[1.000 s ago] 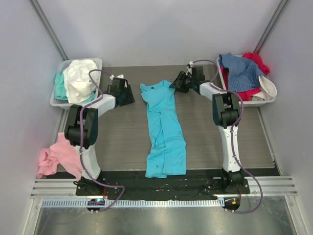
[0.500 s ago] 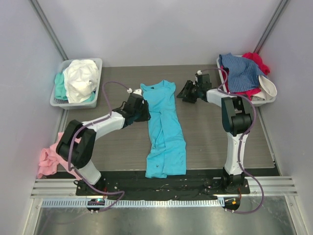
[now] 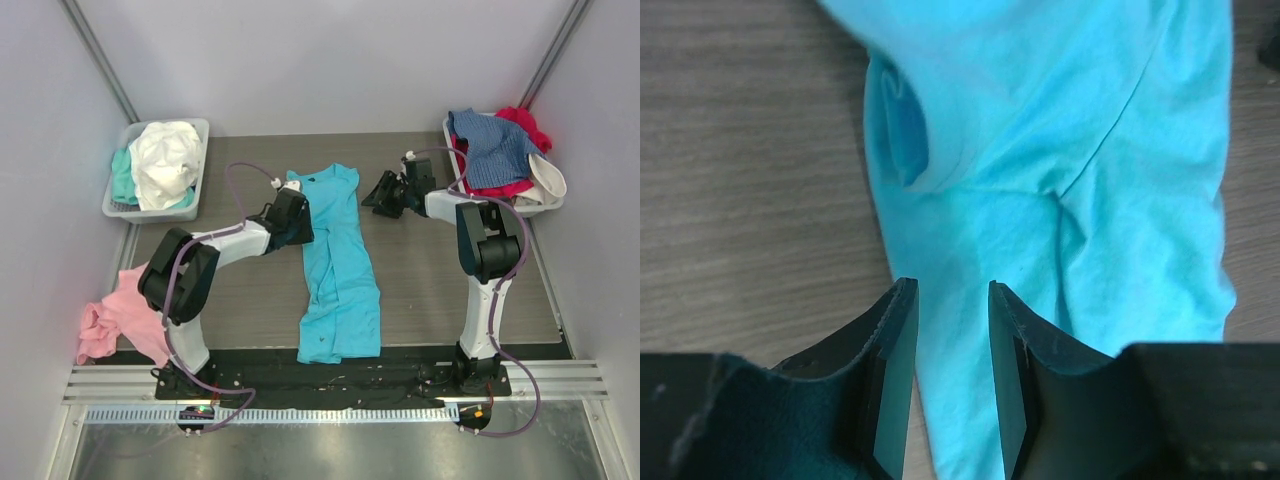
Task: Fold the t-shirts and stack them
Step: Fold the tshirt
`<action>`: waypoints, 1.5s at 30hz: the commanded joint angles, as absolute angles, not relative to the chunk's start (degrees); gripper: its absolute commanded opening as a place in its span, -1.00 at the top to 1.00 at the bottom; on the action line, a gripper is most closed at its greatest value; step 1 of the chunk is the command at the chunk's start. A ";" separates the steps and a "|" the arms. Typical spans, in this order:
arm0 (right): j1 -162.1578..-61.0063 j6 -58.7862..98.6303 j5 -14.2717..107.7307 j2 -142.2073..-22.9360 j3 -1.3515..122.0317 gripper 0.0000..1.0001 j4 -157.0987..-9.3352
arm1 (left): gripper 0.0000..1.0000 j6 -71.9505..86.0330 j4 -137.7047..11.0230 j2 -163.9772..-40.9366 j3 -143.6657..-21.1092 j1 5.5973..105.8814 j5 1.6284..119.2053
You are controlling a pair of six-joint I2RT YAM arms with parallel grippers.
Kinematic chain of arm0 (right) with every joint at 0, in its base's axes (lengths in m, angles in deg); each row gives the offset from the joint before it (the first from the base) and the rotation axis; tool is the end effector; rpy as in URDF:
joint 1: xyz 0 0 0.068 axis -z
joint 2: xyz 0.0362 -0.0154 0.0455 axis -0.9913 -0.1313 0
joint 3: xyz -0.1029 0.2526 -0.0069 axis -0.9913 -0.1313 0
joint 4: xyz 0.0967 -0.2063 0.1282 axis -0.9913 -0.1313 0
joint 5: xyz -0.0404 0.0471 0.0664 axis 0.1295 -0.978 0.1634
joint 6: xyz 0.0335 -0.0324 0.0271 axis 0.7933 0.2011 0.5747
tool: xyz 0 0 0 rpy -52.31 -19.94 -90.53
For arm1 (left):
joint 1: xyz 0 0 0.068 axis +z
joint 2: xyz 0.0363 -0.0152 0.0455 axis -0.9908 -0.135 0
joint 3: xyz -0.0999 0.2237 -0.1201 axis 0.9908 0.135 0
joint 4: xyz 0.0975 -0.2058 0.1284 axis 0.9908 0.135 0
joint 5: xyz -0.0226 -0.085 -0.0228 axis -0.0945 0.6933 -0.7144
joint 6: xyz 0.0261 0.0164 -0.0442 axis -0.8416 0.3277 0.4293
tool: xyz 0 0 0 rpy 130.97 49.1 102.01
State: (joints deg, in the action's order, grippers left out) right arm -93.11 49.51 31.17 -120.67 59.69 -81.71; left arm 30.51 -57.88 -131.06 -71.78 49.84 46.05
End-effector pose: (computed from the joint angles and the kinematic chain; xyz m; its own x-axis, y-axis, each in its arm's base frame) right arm 0.4337 0.0958 0.1431 -0.8104 0.4026 -0.4257 0.0363 0.7596 0.6494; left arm 0.3240 -0.2011 0.1703 -0.7656 -0.1904 -0.6145 0.0373 0.9405 -0.3378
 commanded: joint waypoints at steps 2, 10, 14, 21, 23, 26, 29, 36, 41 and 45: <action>-93.79 49.58 30.99 -120.85 59.33 -0.10 -83.06 | 0.24 28.33 -59.66 -132.78 -77.62 49.63 45.04; -93.88 49.50 30.73 -121.46 59.24 -0.10 -83.06 | 0.28 27.54 -59.39 -136.47 -79.39 49.63 45.04; -93.88 49.49 30.73 -121.46 59.33 -0.11 -83.24 | 0.31 27.89 -59.48 -137.26 -78.51 49.63 45.74; -94.14 49.49 30.11 -120.94 59.06 -0.11 -83.67 | 0.36 27.89 -60.01 -135.33 -75.26 49.63 45.30; -94.49 49.32 29.85 -120.24 58.19 -0.11 -83.85 | 0.37 27.89 -60.01 -134.98 -74.56 49.63 45.21; -95.02 49.32 29.85 -118.83 56.08 -0.11 -83.77 | 0.39 28.16 -60.36 -134.63 -73.68 49.63 45.12; -96.16 49.05 29.59 -117.16 54.24 -0.12 -83.94 | 0.40 28.51 -60.71 -134.63 -73.24 49.63 45.30; -98.36 48.70 30.02 -116.54 51.94 -0.11 -83.77 | 0.42 29.12 -60.97 -134.80 -72.18 49.63 45.56; -98.36 48.70 29.85 -117.77 52.47 0.02 -83.59 | 0.47 29.30 -62.37 -135.16 -71.74 49.63 45.48; -98.45 48.53 30.11 -118.74 53.08 0.67 -83.85 | 0.89 29.21 -62.64 -136.03 -71.57 49.63 45.30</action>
